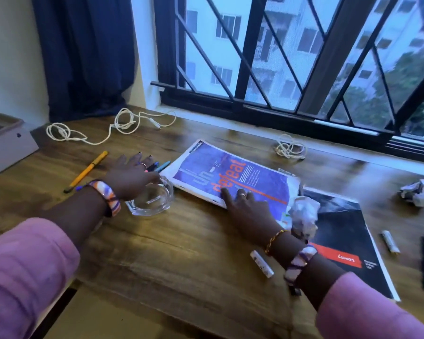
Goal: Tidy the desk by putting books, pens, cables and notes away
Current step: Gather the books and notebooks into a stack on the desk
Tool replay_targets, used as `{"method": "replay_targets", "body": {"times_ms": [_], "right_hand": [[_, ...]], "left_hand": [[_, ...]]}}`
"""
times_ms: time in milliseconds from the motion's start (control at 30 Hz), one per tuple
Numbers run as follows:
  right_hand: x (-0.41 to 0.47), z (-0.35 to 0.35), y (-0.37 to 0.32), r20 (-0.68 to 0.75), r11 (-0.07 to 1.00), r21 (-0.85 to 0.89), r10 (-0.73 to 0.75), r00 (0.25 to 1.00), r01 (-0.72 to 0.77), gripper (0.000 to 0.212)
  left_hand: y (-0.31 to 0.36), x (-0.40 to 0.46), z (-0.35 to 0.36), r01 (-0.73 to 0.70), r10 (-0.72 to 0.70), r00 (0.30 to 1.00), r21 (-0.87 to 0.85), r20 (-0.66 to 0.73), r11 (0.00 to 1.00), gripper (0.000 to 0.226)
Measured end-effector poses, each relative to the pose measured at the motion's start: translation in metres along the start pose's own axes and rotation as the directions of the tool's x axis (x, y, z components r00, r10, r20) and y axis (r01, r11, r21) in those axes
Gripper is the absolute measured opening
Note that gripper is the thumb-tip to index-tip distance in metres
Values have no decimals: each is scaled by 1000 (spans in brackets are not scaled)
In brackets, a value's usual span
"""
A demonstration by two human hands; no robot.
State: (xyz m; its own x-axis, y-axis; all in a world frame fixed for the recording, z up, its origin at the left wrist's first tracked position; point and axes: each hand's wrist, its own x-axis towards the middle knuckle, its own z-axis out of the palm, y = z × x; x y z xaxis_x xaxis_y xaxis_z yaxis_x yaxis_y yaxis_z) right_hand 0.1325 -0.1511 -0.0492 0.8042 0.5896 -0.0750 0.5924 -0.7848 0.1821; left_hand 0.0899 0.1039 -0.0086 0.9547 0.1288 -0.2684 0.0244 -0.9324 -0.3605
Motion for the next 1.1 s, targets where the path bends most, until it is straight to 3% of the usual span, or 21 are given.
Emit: {"method": "replay_targets", "body": {"times_ms": [100,200,300,367,400,433,500,533,567,600,667,767,867,1000,1100], "right_hand": [[17,-13,10,-118,998,18,67,991,-65,41],[27,-40,27,-180,993,105,66,981,-47,33],[31,-70,38,-265,987,155,93,960,-53,31],[32,-90,44,-318,980,181,141,938,-86,32],[31,-100,46,-345,973,202,176,922,-110,35],[30,-109,46,-370,965,230,206,906,-126,39],[21,-127,41,-435,957,260,233,870,-127,44],[14,-133,36,-463,959,255,233,855,-123,46],[7,-136,28,-486,964,240,219,846,-112,47],[1,-137,20,-509,971,222,192,839,-87,48],[-9,-130,5,-559,984,172,130,819,-39,56],[-24,-100,-4,-633,994,107,41,773,34,56],[-55,-50,-9,-622,992,112,32,783,49,65],[-100,15,-12,-456,995,86,-8,890,53,84],[-123,47,-13,-296,993,37,-100,950,116,64]], "left_hand": [[5,6,-20,18,-20,997,33,71,999,45],[8,12,-37,42,-42,999,-36,2,998,40],[7,15,-64,45,-68,995,-280,-71,959,38],[10,14,-84,-42,-32,990,-498,-138,866,37],[14,12,-94,-102,-4,987,-645,-162,757,38],[21,8,-102,-142,27,988,-821,-152,553,40],[40,1,-117,-135,135,981,-990,-141,-50,46],[49,1,-125,-120,173,969,-951,-174,-284,51],[58,4,-131,-113,171,962,-885,-211,-452,55],[66,9,-136,-114,120,966,-798,-227,-591,56],[77,17,-146,-111,-45,992,-628,-120,-770,39],[78,25,-142,-183,-239,971,-605,13,-775,13],[59,28,-127,-226,-309,951,-697,-7,-680,21],[32,31,-104,-241,-298,952,-772,-71,-587,7],[20,19,-86,-162,-162,984,-780,-78,-605,14]]}}
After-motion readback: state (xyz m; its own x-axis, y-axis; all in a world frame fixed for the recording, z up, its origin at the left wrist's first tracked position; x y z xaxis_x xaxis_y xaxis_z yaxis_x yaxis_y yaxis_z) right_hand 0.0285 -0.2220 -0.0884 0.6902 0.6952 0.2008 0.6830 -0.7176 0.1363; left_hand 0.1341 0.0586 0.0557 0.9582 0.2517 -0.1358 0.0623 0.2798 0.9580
